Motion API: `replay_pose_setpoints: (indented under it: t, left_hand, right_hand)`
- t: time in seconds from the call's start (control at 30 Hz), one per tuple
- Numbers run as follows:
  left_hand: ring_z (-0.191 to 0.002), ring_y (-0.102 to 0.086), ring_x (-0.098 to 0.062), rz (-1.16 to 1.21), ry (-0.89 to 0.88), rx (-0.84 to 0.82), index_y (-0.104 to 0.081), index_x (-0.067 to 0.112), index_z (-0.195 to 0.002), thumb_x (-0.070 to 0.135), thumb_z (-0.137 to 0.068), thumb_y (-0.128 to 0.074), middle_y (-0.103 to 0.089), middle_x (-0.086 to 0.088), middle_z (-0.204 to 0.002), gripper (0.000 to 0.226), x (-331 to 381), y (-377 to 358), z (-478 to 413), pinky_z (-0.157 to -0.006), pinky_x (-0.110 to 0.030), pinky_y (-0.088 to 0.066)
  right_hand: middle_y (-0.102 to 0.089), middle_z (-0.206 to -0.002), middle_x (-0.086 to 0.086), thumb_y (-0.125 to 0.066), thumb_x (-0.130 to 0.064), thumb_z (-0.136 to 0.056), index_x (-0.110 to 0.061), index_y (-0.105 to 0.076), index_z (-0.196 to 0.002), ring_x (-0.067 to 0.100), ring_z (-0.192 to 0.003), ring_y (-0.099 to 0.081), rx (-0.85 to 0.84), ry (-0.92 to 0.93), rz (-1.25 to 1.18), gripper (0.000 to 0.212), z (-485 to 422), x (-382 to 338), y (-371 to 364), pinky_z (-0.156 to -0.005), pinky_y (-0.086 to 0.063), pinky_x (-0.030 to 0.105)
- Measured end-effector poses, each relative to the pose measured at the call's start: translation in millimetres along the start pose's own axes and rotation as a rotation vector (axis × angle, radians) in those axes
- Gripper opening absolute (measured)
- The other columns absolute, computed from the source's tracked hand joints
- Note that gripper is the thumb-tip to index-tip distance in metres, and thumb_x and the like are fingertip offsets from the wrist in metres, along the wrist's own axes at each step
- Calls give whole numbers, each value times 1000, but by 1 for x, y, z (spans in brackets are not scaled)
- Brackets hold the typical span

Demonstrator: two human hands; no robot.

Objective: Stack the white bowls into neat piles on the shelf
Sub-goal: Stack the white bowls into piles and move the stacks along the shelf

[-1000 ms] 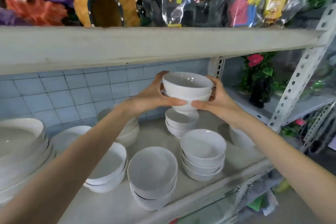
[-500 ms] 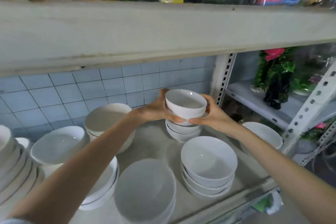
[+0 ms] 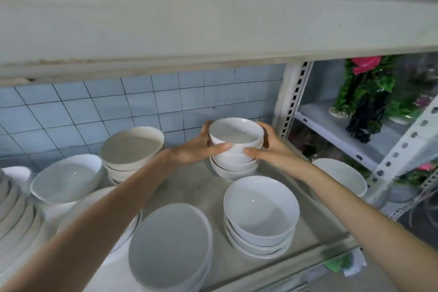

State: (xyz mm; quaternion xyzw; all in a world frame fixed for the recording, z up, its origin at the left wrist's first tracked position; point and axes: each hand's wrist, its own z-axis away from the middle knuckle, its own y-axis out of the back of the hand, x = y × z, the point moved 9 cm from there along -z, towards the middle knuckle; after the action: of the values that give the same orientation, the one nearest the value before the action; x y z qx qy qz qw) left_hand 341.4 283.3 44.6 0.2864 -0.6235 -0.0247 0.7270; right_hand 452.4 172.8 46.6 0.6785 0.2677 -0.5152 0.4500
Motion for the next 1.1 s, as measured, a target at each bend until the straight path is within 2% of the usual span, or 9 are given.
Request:
replay_pose_setpoints:
  t: [0.1,0.23,0.4,0.6,0.7,0.77,0.87,1.03,1.1]
  left_hand:
    - [-109,-52,-2,58,-17,24,-27,14,-137,33,-82,-70,-51,7,-124,72,1,0,3,-90,-14,-47]
    - [-118,-53,-14,85,-32,74,-32,6,-139,25,-78,-73,-50,-8,-135,76,3,-2,5,-87,-13,-48]
    - [-115,-52,-18,64,-34,94,-33,6,-139,8,-87,-65,-51,-6,-130,60,8,-7,11,-81,-9,-48]
    - [-106,-55,-15,-11,65,144,-40,14,-123,22,-89,-62,-57,6,-109,41,14,-2,14,-70,-4,-43]
    - [-123,-45,-18,-155,118,165,-32,15,-136,49,-83,-64,-50,4,-133,71,21,1,15,-95,-16,-39]
    - [-142,-21,-21,-326,115,218,-1,10,-151,50,-86,-57,-14,-4,-157,94,33,-1,18,-112,-28,-19]
    - [-146,1,-15,-478,-90,300,8,8,-149,41,-91,-53,10,-3,-159,90,70,-20,25,-109,-17,-3]
    - [-146,-3,-12,-570,-282,68,-6,11,-150,40,-92,-52,1,-1,-159,79,111,-85,14,-106,-11,-2]
    - [-144,-13,-13,-571,-247,-86,-12,11,-150,42,-91,-54,-10,-1,-158,79,116,-114,4,-108,-14,-10]
  right_hand:
    - [-48,-129,-6,-73,-12,-77,-21,-33,-134,-5,-108,-50,8,14,-48,70,0,0,1,-87,-46,10]
    - [-46,-132,-10,-74,-14,-77,-22,-28,-142,-7,-110,-47,0,24,-73,80,3,-2,1,-86,-46,10]
    - [-44,-135,-10,-73,-16,-79,-25,-23,-144,2,-117,-46,-12,16,-68,83,7,-3,2,-82,-45,10]
    - [-38,-139,-12,-69,-41,-76,-24,-26,-144,5,-130,-36,15,20,65,82,20,-2,20,-104,-29,21]
    - [-45,-136,-10,-63,-42,-81,-22,-42,-136,4,-128,-40,104,82,161,62,35,-6,47,-108,-31,25]
    - [-54,-127,-12,-61,-35,-86,-21,-52,-125,4,-123,-46,168,127,179,43,49,-9,70,-110,-33,29]
    - [-58,-118,-17,-56,-49,-78,-25,-57,-118,-3,-116,-50,228,152,239,46,70,-8,101,-108,-36,26]
    - [-52,-123,-14,-57,-44,-85,-22,-53,-127,-4,-111,-44,255,125,430,47,104,10,129,-89,-29,-2]
    - [-48,-132,-8,-55,-53,-79,-21,-47,-133,3,-120,-41,240,100,475,63,112,21,135,-97,-28,9]
